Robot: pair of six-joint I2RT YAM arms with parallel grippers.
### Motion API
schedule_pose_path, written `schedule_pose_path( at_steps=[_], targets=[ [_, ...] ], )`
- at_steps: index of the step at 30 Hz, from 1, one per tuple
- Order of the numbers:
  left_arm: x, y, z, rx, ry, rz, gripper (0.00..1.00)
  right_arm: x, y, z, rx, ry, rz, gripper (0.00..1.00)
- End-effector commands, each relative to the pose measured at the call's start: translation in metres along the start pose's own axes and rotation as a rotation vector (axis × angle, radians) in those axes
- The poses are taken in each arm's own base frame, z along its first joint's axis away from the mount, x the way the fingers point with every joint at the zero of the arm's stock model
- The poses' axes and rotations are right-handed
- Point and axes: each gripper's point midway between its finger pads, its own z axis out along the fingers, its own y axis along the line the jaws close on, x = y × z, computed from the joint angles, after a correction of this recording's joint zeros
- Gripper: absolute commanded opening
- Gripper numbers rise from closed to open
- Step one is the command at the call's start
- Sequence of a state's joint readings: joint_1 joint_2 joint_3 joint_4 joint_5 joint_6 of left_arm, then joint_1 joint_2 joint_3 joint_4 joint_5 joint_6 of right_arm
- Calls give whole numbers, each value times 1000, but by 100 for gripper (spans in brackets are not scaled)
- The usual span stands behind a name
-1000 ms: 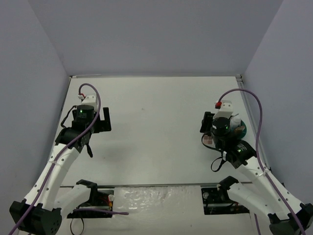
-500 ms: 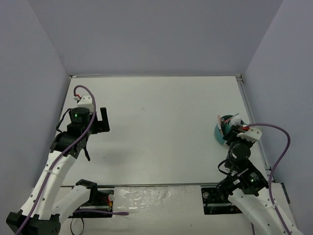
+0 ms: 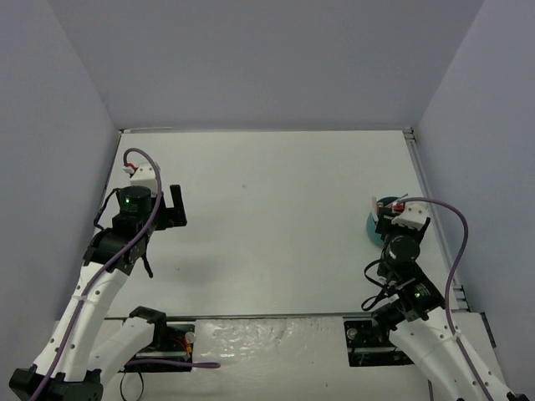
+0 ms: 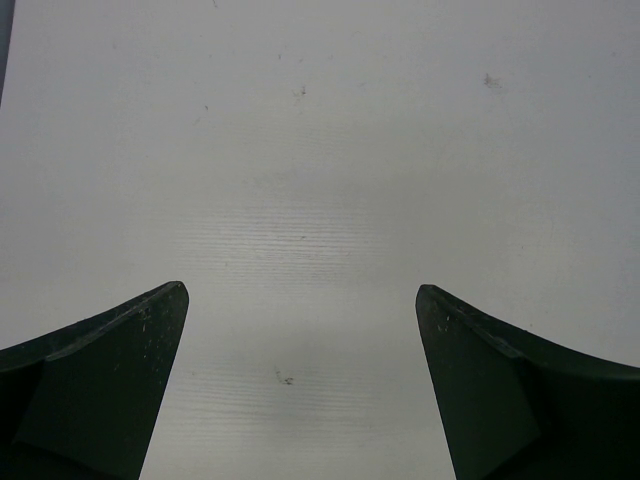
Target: Organize the makeup
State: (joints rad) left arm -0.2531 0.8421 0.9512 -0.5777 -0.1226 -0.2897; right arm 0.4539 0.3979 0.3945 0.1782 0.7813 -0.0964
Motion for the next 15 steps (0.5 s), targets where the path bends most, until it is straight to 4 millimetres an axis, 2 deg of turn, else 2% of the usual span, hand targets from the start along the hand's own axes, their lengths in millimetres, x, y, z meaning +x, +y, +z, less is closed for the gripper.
schedule_pose_path(
  at_steps=[1,8,10,12,15],
  targets=[
    [-22,-5,-4,24,-82,-22,97,-50,45,8,-233,-107,10,0],
    [-20,-13,0,65,-71,-16,97,-57,125,3,-606,-35,-62,0],
    [-19,-13,2,66,-66,-15,97,-47,146,4,-679,73,-83,0],
    [-18,-13,3,64,-63,-12,97,-26,163,-2,-719,215,-97,0],
    [-19,-14,5,73,-66,-8,97,-1,180,-14,-729,364,-84,0]
  ],
)
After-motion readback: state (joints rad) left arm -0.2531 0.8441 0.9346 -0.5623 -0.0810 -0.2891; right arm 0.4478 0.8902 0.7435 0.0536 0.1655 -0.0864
